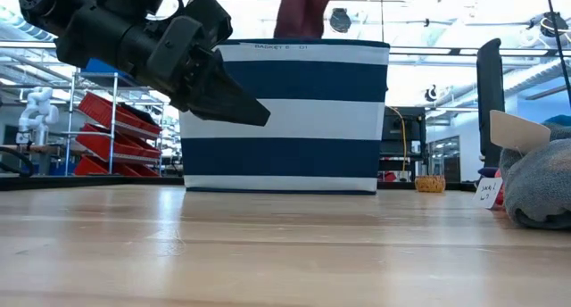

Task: Sort clothes
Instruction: Put the red underwear into the blue laundry bin

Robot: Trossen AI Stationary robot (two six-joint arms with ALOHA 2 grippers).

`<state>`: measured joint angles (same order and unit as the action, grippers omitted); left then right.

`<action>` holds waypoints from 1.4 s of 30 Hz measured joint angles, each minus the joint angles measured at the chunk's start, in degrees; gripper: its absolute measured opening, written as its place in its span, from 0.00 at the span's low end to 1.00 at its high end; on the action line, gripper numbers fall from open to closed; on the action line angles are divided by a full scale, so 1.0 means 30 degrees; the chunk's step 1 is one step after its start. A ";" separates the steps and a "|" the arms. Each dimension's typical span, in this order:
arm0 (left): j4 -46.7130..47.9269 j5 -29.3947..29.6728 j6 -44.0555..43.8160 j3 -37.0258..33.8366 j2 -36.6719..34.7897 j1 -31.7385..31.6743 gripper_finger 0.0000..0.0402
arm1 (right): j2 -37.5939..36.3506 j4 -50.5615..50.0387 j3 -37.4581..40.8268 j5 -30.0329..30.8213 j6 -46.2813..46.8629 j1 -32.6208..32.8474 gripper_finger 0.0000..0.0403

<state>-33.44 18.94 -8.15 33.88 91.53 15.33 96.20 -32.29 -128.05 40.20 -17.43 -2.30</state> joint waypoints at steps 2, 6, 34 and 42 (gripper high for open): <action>0.0017 0.0000 0.0235 -0.0003 0.0000 0.0000 0.36 | 0.0000 -0.0182 0.0000 0.0008 0.0013 -0.1106 0.00; 0.0032 0.0007 0.0508 0.0000 0.0000 -0.0033 0.36 | 0.0000 -0.0810 0.0000 -0.0291 0.0332 -0.2982 0.00; 0.0359 0.0000 0.0878 -0.0003 0.0000 -0.1276 0.36 | 0.2334 -0.6456 0.4340 -0.5808 0.8023 -0.9363 0.00; 0.0327 -0.0007 0.0884 0.0001 0.0000 -0.1841 0.36 | 0.2390 -0.7410 0.5166 -1.1419 0.8558 -0.9383 0.03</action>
<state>-32.46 18.92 -5.49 33.88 91.53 9.81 103.37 -54.52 -112.55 5.95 8.25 -30.45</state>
